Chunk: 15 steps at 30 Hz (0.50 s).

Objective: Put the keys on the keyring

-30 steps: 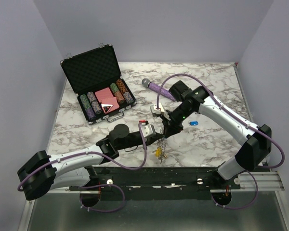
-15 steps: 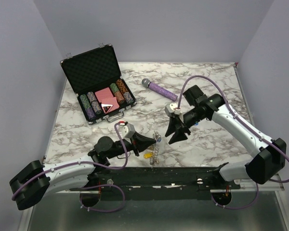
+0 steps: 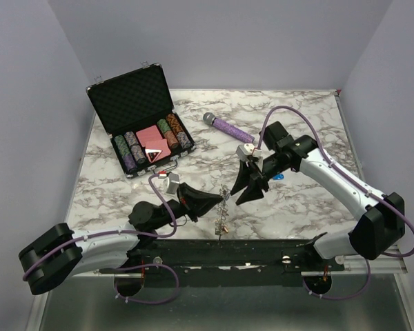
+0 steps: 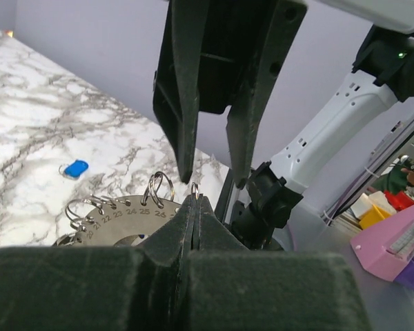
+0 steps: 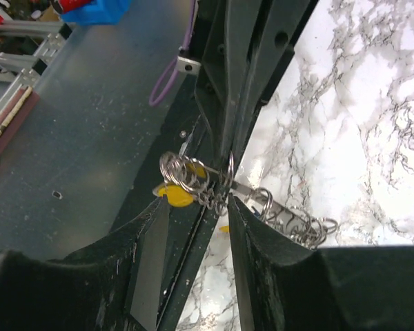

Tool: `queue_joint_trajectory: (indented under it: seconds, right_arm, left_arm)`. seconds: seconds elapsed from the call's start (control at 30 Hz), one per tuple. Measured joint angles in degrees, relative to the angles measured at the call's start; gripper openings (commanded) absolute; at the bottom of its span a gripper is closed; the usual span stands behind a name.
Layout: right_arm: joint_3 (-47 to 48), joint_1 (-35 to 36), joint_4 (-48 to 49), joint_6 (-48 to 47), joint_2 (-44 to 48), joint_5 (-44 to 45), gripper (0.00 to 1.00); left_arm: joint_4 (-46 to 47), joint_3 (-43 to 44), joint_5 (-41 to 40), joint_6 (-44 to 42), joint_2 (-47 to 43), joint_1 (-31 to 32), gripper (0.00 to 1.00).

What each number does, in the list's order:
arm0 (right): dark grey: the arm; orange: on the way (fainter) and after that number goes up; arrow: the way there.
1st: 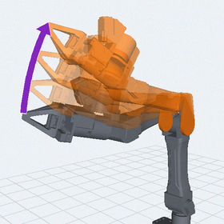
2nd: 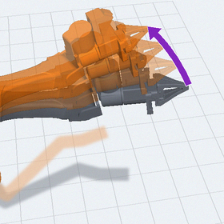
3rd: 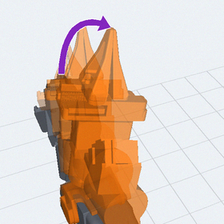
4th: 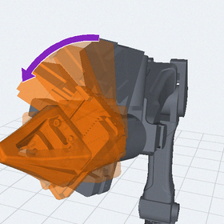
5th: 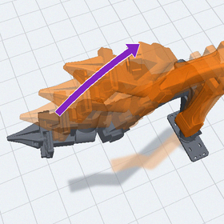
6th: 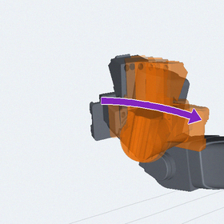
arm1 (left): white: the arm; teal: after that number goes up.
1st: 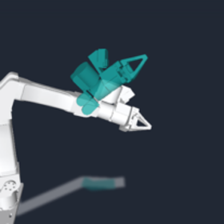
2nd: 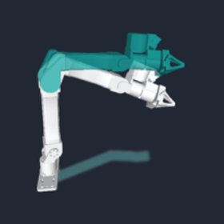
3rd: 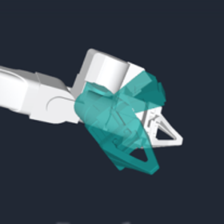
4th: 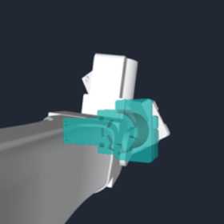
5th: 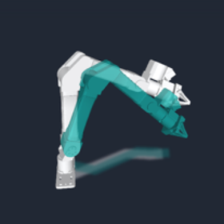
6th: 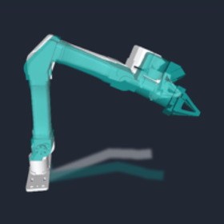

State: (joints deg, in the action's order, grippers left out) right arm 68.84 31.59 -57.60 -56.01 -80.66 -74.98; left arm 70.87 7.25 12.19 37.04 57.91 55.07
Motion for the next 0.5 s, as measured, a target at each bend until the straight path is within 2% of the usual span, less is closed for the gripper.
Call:
queue_joint_trajectory:
  seconds: [0.2,0.5]
  right_arm:
    - [0.31,0.0,2.64,4.72,-0.02,-1.16,0.47]
    - [-1.42,0.0,11.74,15.32,0.22,-0.68,0.46]
  left_arm:
    - [0.24,0.04,-0.46,1.01,2.97,0.0,0.0]
    - [1.46,0.81,-0.76,0.94,3.06,0.0,0.0]
